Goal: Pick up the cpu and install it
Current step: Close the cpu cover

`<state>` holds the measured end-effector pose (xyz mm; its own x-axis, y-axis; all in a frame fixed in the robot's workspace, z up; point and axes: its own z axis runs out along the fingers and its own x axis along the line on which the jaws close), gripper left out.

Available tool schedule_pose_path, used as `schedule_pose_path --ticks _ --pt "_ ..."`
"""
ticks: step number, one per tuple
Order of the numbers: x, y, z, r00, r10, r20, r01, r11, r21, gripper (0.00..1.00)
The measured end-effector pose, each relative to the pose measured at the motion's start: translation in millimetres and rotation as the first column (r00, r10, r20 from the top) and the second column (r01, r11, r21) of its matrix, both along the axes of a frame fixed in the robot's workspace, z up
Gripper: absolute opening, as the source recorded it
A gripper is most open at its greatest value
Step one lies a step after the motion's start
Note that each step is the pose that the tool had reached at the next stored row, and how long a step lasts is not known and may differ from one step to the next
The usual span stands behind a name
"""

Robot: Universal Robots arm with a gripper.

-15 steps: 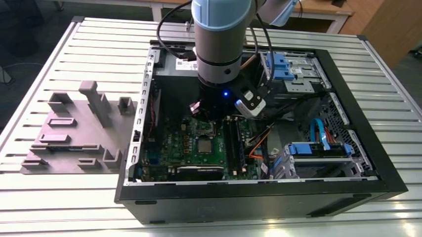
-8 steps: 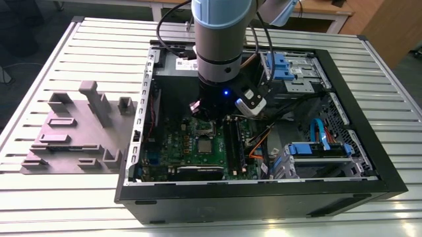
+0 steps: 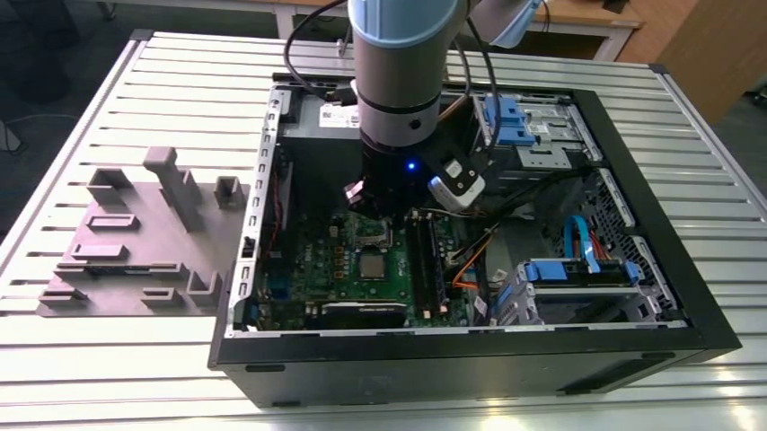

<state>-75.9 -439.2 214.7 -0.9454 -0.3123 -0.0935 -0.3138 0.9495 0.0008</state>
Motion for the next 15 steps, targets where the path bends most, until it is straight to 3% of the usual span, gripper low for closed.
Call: schedule_pose_path --ticks 5,10,15 --pt "0.0 -0.1 0.7 1.0000 0.000 -0.0001 0.000 1.0000 -0.0001 0.10" --pt "0.0 -0.2 7.4 1.0000 0.000 -0.0008 0.000 1.0000 0.0001 0.10" --pt "1.1 -0.2 7.5 1.0000 0.000 -0.0008 0.000 1.0000 0.0002 0.10"
